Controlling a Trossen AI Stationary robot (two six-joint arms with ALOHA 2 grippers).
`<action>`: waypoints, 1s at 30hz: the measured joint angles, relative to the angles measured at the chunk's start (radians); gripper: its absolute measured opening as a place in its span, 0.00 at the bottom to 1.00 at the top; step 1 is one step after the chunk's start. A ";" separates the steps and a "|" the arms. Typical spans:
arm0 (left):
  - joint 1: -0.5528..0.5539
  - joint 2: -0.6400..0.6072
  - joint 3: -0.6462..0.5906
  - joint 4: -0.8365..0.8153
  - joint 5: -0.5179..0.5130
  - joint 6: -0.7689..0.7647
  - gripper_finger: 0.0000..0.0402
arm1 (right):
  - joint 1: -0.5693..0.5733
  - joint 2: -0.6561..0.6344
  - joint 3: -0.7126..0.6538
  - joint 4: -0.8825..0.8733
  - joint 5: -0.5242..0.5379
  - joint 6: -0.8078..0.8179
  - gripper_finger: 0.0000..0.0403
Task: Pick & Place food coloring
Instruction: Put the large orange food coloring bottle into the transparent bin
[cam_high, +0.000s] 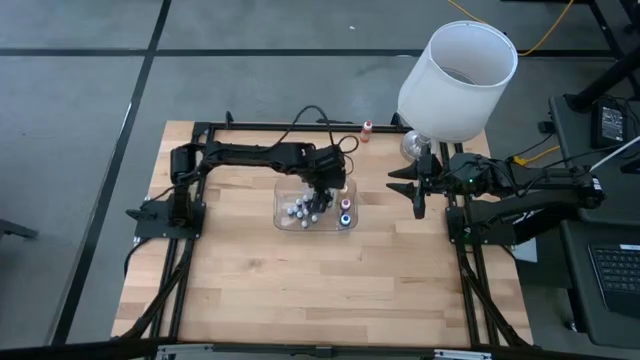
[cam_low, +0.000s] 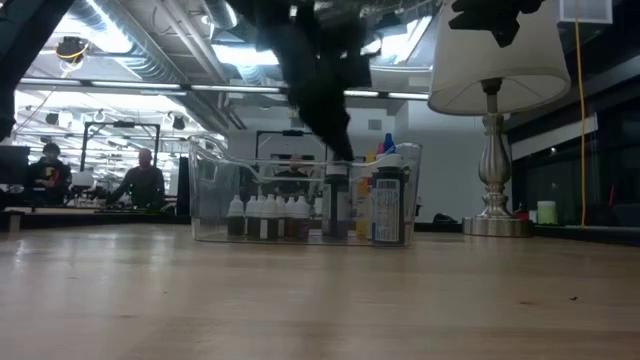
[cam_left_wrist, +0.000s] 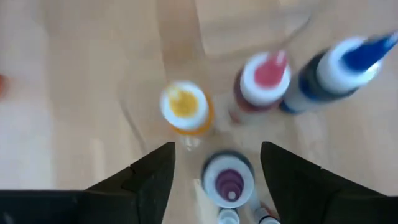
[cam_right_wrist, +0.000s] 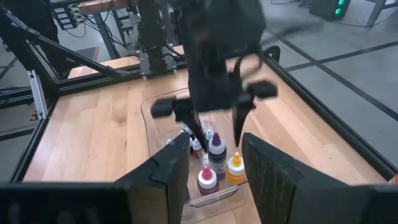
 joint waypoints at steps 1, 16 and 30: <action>0.002 -0.006 0.023 -0.016 0.000 0.008 0.58 | 0.000 0.000 0.000 0.000 0.000 0.000 0.37; 0.096 -0.085 0.280 -0.121 -0.060 0.010 0.58 | 0.000 0.000 0.000 -0.046 0.001 -0.001 0.37; 0.193 -0.084 0.292 -0.118 -0.059 -0.001 0.58 | 0.000 0.000 0.000 -0.057 0.000 0.050 0.37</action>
